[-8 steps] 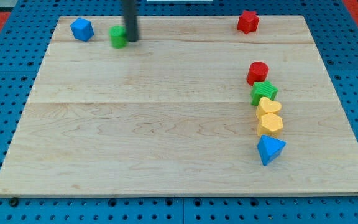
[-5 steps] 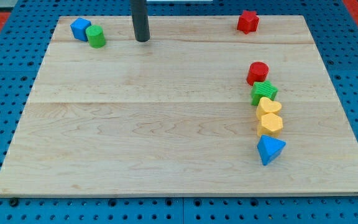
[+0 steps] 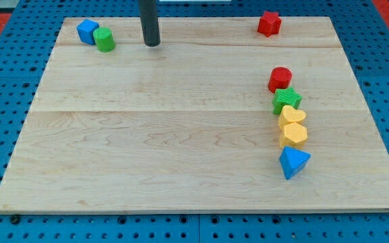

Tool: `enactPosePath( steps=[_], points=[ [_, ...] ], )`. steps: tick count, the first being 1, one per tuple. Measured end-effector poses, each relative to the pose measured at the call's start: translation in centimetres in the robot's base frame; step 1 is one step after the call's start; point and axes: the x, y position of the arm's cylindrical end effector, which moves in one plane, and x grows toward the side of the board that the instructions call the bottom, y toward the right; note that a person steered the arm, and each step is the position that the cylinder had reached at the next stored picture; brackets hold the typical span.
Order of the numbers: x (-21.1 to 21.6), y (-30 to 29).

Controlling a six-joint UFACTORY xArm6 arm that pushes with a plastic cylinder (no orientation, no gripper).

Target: Move green star towards center left

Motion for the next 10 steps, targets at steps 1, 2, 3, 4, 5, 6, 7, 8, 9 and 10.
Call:
enactPosePath(
  steps=[1, 2, 3, 4, 5, 6, 7, 8, 9, 10],
  points=[
    [-0.4, 8.1],
    [-0.4, 16.9],
    [2.7, 26.5],
    [8.1, 32.2],
    [15.4, 26.7],
    [16.0, 17.0],
    [16.0, 15.8],
    [16.0, 19.7],
    [18.3, 16.5],
    [19.3, 9.1]
  ],
)
